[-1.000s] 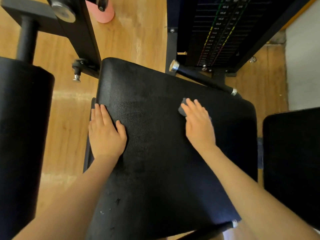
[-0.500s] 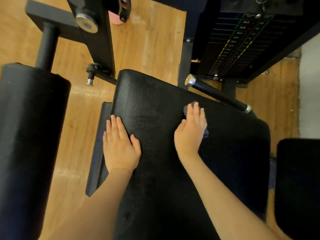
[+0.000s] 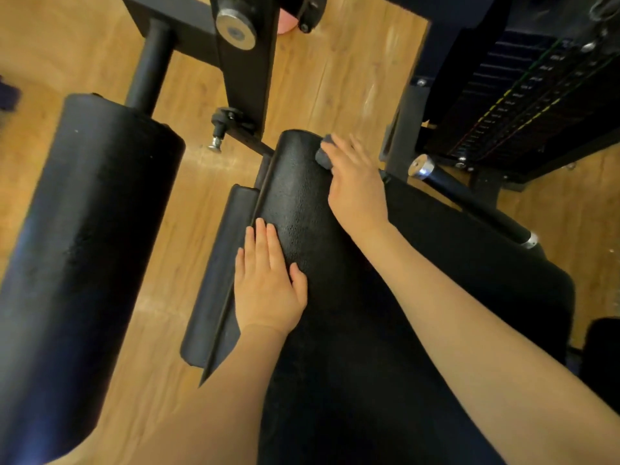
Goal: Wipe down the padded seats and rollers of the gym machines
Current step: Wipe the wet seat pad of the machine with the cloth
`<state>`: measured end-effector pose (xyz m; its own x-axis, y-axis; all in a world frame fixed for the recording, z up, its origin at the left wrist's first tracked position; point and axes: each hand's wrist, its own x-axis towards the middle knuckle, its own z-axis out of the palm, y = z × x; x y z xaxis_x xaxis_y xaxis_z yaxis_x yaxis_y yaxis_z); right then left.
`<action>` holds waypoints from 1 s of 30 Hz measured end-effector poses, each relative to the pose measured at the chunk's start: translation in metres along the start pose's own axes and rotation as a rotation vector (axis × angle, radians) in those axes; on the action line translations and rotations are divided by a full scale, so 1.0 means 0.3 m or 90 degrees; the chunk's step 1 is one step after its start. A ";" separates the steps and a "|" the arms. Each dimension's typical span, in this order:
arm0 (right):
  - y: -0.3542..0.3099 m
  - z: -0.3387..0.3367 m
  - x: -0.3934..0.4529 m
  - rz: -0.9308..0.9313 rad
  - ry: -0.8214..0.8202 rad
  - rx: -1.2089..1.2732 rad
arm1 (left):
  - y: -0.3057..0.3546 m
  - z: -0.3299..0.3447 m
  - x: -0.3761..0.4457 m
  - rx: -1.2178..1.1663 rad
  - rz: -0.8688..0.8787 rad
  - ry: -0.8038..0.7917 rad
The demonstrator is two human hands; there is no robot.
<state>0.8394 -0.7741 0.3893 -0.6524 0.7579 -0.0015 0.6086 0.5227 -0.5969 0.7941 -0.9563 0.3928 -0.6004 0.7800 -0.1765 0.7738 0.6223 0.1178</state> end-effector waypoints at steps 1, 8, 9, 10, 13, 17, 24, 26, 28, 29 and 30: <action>-0.009 0.003 0.002 0.003 0.001 -0.003 | 0.000 0.000 0.001 0.004 -0.002 0.000; 0.018 -0.001 -0.191 -0.401 -0.192 -0.145 | 0.003 -0.003 0.003 0.011 -0.002 -0.003; 0.029 -0.006 -0.147 -0.417 -0.194 -0.157 | 0.003 -0.003 0.003 0.010 0.000 -0.001; 0.025 -0.005 -0.094 -0.403 -0.189 -0.162 | 0.004 -0.003 0.004 0.009 0.001 -0.001; -0.036 0.009 0.063 -0.250 -0.135 -0.097 | 0.003 -0.003 0.005 0.013 -0.001 -0.007; -0.122 0.057 0.094 -0.117 -0.045 -0.063 | 0.003 -0.003 0.006 0.019 0.004 -0.006; -0.004 0.016 -0.093 -0.338 -0.135 -0.083 | 0.002 -0.003 0.005 0.013 0.005 0.006; 0.034 0.001 -0.074 -0.327 -0.125 -0.066 | 0.002 -0.003 0.005 0.008 0.007 0.008; 0.033 0.004 -0.030 -0.272 -0.084 -0.032 | 0.001 -0.002 0.005 0.002 0.009 0.013; 0.021 0.008 -0.002 -0.220 -0.058 -0.011 | 0.001 -0.001 0.005 0.000 0.010 0.013; 0.001 0.012 0.027 -0.155 -0.030 0.014 | 0.000 -0.001 0.006 -0.001 0.009 0.011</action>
<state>0.8327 -0.7692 0.3862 -0.7995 0.5909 0.1073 0.4210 0.6789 -0.6015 0.7931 -0.9549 0.3927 -0.5935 0.7893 -0.1576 0.7814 0.6119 0.1220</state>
